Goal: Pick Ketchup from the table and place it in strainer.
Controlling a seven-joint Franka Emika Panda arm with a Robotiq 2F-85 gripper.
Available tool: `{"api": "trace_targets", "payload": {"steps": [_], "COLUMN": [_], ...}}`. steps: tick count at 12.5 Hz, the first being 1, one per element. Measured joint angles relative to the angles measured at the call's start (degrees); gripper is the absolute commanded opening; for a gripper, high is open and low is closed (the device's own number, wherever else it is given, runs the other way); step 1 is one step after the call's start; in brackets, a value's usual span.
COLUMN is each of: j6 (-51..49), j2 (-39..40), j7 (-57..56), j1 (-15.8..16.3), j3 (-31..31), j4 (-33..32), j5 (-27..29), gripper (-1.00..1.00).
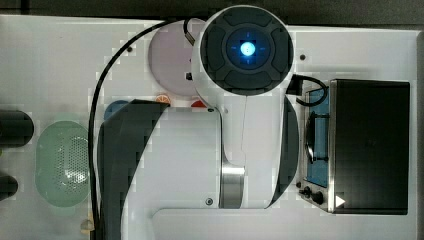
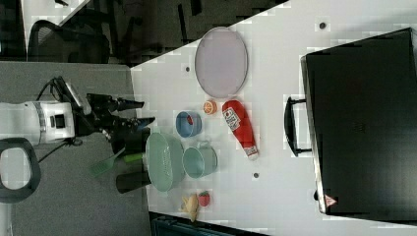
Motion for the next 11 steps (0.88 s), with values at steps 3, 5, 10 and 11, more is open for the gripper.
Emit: {"api": "trace_targets", "payload": {"steps": [3,5,10,11], "j6": [-8.6,-7.7,-3.2,-1.3], "j2": [-8.1,-11.0,-8.9,-7.4], "j7": [0.0,0.0,-3.1,-5.0], "j1": [-4.6,-5.3,-5.7,-5.8], "j3": [3.4,3.6,4.6,4.6], "j4": [-6.8,-6.4,-5.9,-7.0], "j5": [0.1,0.1,1.0,1.0], "gripper": [0.99,1.00,1.00,1.00]}}
